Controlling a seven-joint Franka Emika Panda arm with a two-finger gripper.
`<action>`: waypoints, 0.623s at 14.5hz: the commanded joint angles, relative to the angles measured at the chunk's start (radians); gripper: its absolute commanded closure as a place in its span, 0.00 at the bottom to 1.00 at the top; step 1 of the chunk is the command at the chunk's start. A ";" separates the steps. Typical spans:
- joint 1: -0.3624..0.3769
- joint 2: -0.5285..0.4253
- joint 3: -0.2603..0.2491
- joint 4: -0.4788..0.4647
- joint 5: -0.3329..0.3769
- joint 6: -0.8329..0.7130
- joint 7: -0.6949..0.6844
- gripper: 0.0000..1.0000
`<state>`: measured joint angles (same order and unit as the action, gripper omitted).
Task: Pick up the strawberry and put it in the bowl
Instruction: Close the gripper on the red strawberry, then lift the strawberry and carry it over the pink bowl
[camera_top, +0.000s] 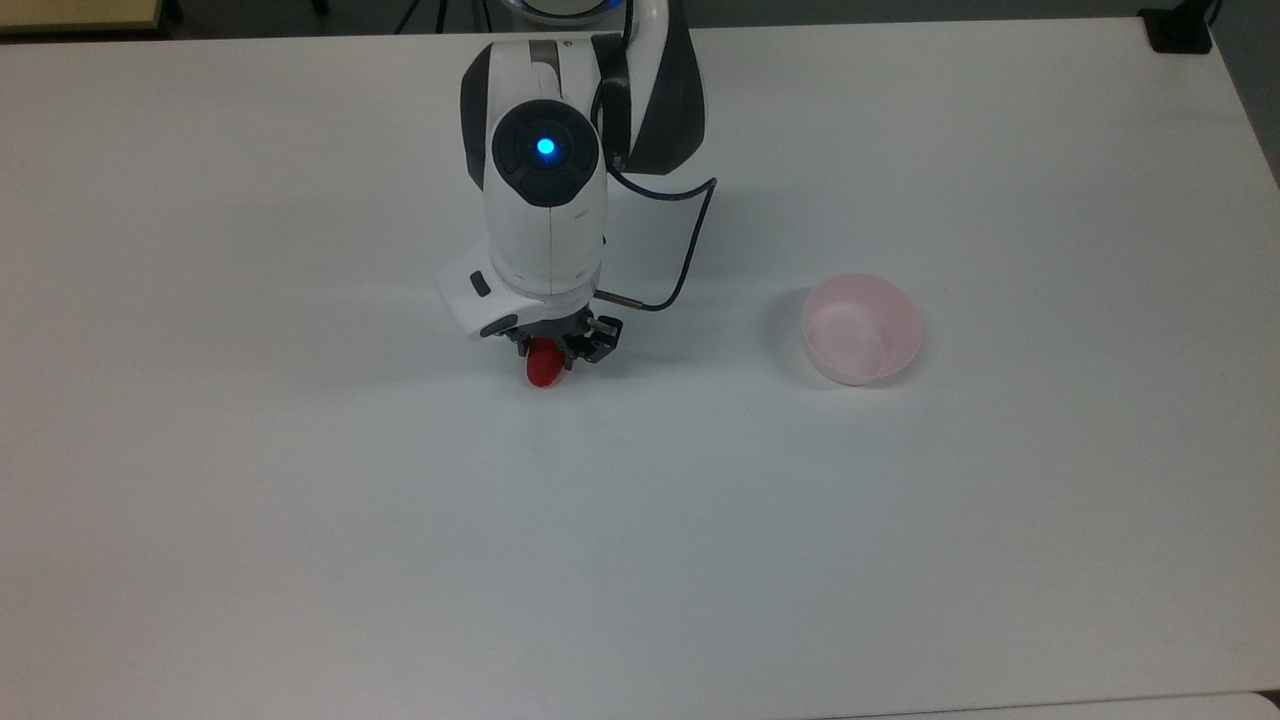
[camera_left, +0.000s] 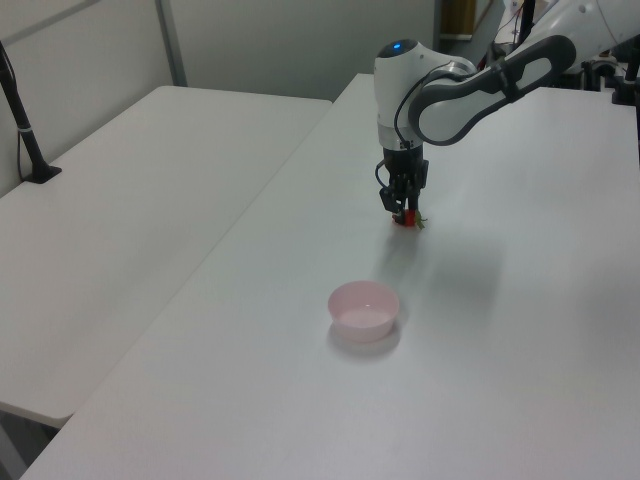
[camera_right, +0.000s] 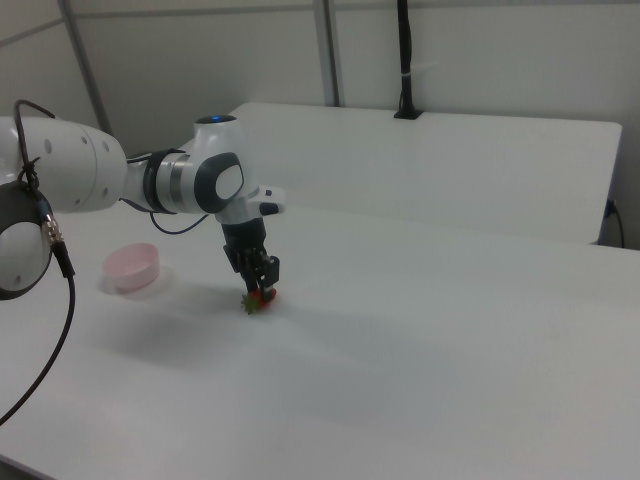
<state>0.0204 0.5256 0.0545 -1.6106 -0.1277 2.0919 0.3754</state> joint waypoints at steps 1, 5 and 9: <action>0.023 -0.003 -0.002 0.000 -0.016 0.019 0.017 0.63; 0.052 -0.051 0.013 0.003 -0.015 0.005 0.014 0.69; 0.127 -0.090 0.068 0.076 -0.001 -0.090 0.026 0.69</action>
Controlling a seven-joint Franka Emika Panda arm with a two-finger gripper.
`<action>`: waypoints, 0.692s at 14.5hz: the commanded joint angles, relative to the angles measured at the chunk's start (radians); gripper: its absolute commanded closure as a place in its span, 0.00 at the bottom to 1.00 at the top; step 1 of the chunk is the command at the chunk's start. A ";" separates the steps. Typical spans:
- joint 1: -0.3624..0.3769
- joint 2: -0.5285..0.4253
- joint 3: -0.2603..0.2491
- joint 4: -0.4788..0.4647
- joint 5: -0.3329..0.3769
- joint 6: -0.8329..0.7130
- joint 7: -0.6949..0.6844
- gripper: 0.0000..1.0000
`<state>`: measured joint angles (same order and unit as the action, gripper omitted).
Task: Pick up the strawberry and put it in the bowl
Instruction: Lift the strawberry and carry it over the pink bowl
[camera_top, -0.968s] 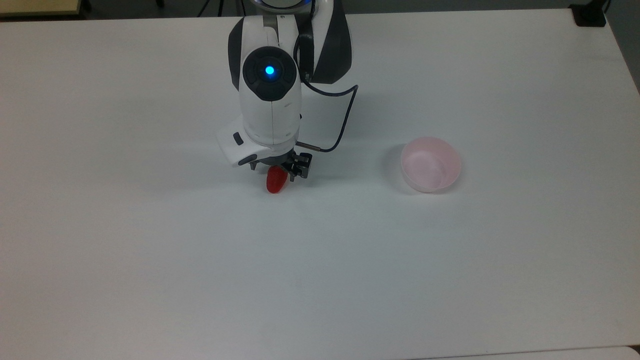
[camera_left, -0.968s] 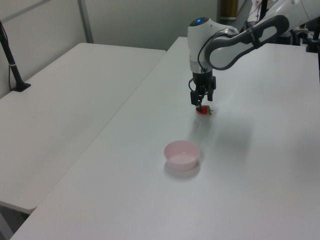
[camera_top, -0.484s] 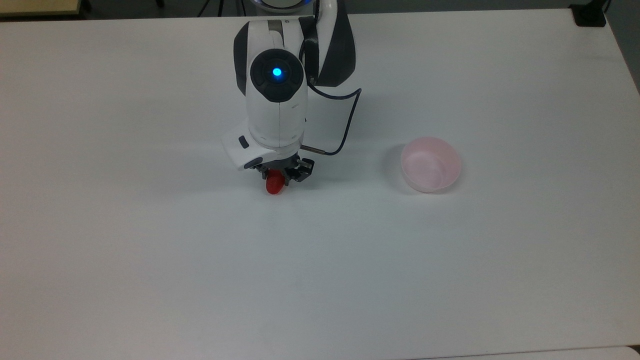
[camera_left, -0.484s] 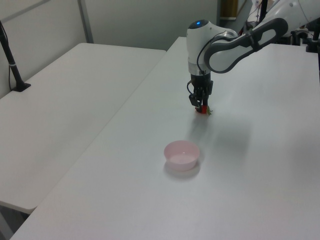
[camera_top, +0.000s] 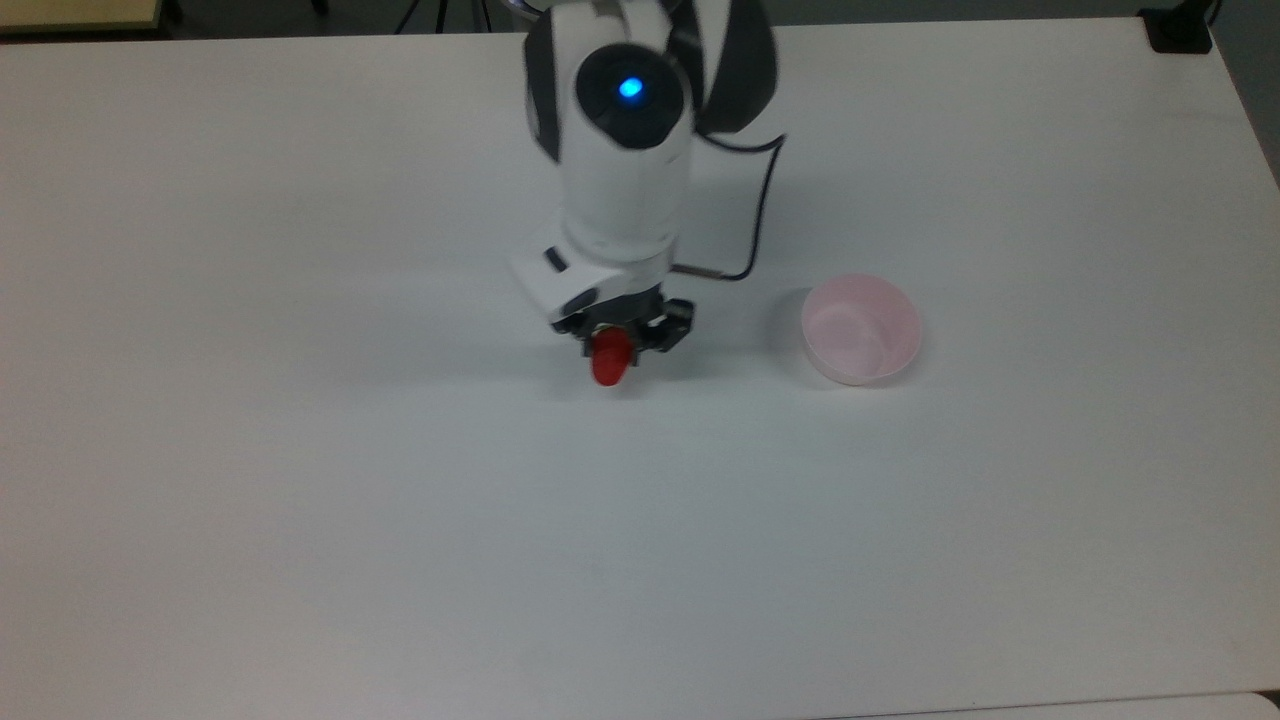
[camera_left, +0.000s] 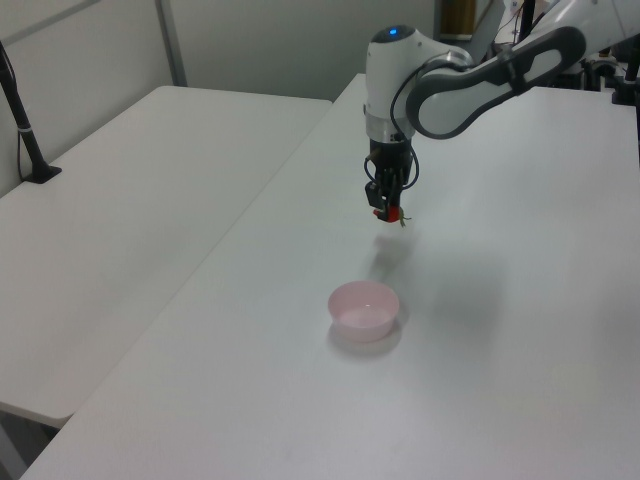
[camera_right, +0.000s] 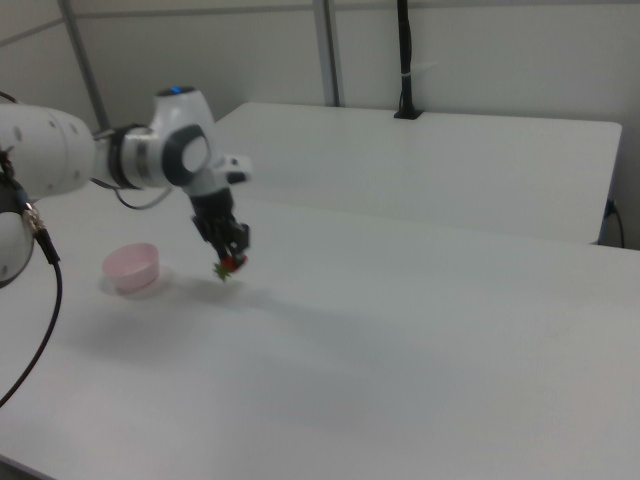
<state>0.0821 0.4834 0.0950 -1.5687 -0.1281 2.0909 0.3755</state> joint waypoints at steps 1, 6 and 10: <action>0.089 -0.046 0.037 0.054 0.001 -0.115 0.035 0.69; 0.237 -0.023 0.043 0.061 -0.016 -0.092 0.137 0.68; 0.283 0.026 0.043 0.058 -0.019 -0.010 0.167 0.66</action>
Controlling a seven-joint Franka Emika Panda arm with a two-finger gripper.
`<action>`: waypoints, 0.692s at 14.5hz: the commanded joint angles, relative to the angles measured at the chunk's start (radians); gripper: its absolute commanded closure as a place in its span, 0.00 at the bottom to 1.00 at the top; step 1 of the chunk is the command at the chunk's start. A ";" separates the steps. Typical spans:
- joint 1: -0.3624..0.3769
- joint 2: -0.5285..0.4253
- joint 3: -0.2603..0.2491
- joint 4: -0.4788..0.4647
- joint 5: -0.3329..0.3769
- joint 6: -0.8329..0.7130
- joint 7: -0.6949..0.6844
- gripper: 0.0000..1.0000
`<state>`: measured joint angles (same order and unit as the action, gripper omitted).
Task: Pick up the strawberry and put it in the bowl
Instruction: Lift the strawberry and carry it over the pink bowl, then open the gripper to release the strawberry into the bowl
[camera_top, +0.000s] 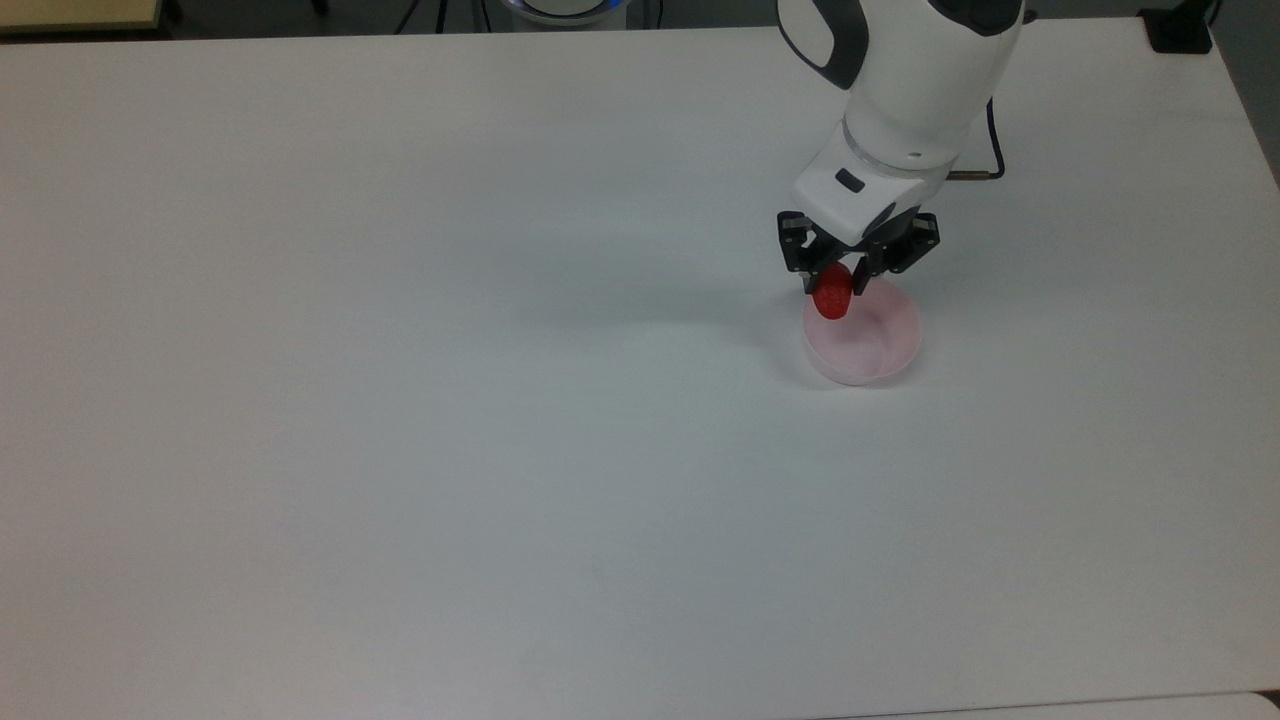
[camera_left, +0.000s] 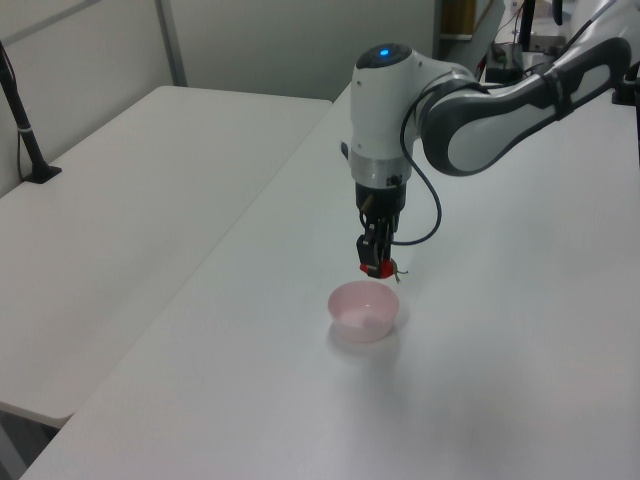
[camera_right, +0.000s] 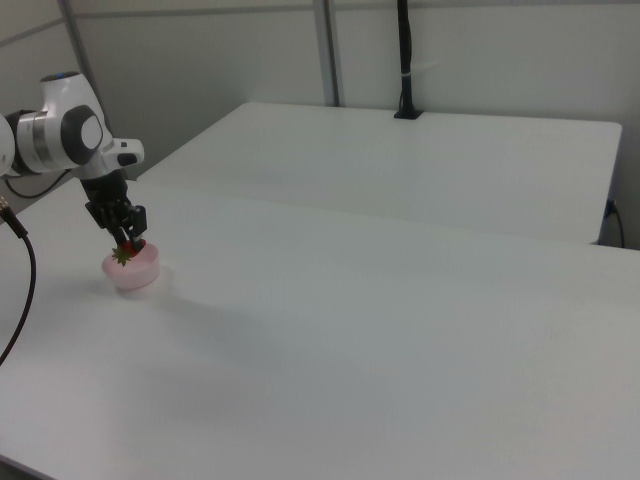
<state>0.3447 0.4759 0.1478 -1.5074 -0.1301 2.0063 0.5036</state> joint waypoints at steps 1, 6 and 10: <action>0.023 0.039 -0.010 -0.005 -0.017 0.106 0.042 0.66; 0.048 0.067 -0.010 -0.008 -0.019 0.164 0.044 0.60; 0.040 0.038 -0.011 -0.005 -0.019 0.155 0.039 0.00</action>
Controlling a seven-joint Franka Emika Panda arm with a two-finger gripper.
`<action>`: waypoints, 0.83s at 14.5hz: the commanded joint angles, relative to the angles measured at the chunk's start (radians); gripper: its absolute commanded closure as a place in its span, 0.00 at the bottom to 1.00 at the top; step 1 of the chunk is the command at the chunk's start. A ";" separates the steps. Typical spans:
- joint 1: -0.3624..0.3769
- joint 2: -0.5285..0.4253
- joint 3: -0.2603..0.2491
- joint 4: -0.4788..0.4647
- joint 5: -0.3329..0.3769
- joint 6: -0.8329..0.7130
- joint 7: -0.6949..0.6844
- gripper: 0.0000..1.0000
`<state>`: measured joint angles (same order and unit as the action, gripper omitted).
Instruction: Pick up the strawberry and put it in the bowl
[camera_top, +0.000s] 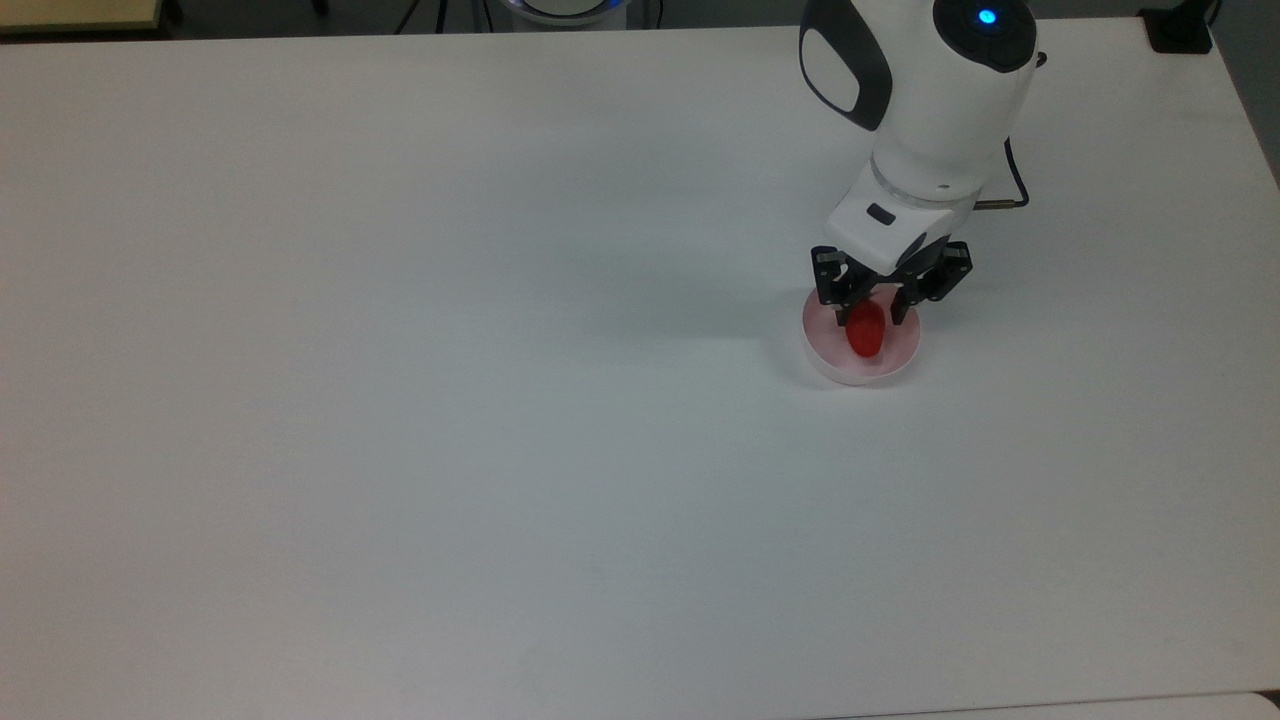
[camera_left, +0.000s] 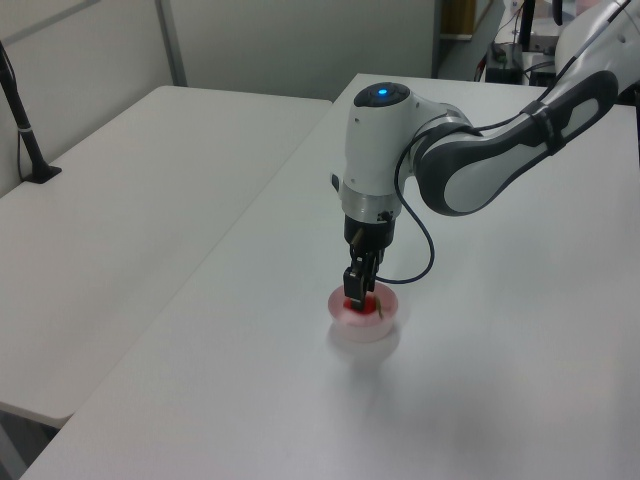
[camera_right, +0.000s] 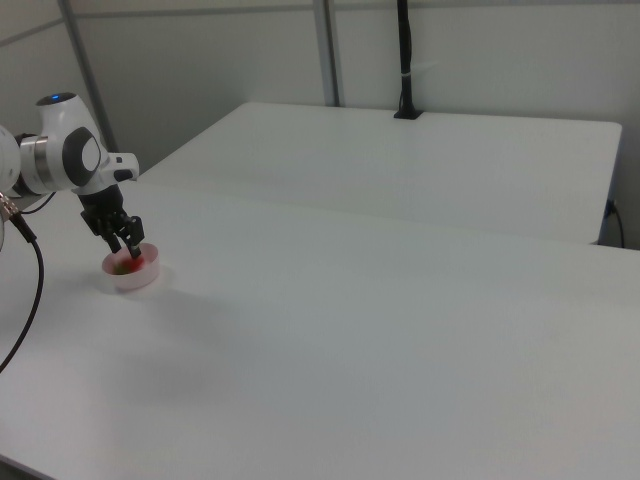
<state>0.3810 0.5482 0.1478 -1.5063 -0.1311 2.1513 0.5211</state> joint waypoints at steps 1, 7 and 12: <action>0.001 -0.046 -0.014 -0.005 -0.018 0.007 0.022 0.00; -0.120 -0.220 -0.020 -0.020 -0.021 -0.241 -0.116 0.00; -0.273 -0.402 -0.020 -0.156 -0.005 -0.360 -0.306 0.00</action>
<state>0.1839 0.2908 0.1248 -1.5087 -0.1467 1.7990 0.3089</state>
